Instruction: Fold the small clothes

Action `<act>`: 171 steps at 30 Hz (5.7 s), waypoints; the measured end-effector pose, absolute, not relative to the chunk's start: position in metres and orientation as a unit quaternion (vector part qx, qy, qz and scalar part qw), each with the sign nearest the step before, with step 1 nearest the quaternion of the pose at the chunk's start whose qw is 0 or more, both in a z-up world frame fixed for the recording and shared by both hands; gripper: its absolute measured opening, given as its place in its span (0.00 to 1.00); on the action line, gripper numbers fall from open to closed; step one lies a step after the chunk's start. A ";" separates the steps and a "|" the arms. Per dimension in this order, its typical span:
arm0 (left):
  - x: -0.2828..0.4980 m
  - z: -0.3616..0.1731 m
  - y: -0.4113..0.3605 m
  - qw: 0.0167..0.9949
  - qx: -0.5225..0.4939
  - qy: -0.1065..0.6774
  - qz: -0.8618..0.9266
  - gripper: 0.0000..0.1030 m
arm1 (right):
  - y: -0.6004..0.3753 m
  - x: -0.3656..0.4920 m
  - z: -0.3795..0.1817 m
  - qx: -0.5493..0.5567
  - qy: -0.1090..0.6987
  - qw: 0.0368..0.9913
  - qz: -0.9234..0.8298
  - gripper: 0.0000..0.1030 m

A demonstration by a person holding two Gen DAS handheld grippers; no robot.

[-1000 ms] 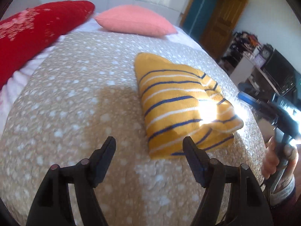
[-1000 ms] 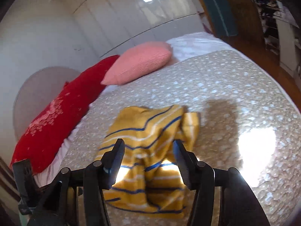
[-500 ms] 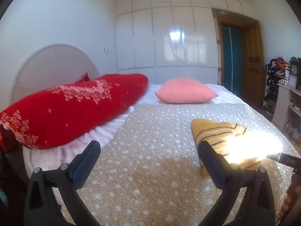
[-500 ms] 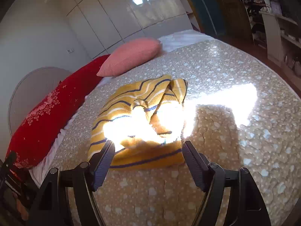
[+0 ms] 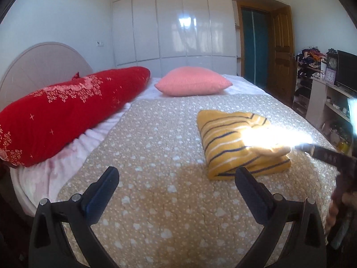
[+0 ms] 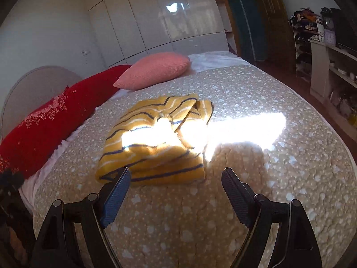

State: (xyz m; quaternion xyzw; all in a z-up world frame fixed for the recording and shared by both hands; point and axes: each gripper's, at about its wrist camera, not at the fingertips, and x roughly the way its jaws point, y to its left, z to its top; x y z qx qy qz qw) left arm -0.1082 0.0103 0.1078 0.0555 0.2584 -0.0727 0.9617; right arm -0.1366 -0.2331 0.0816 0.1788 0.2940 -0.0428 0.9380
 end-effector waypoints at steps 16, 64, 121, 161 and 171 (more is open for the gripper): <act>-0.098 0.088 0.022 0.948 0.055 0.305 -0.078 1.00 | -0.306 0.039 0.055 0.256 0.412 0.873 -0.049 0.12; -0.131 0.121 -0.005 0.965 0.049 0.244 -0.082 1.00 | -0.314 -0.223 0.199 -0.241 0.314 0.880 -0.264 0.97; -0.092 0.029 -0.031 0.888 0.071 0.438 -0.122 1.00 | -0.203 -0.152 0.034 0.074 0.395 0.906 -0.132 1.00; -0.088 0.021 -0.021 0.883 0.054 0.453 -0.109 1.00 | -0.187 -0.156 0.038 0.060 0.389 0.911 -0.123 1.00; -0.082 0.017 -0.015 0.880 0.041 0.459 -0.111 1.00 | -0.183 -0.147 0.045 0.047 0.384 0.915 -0.112 1.00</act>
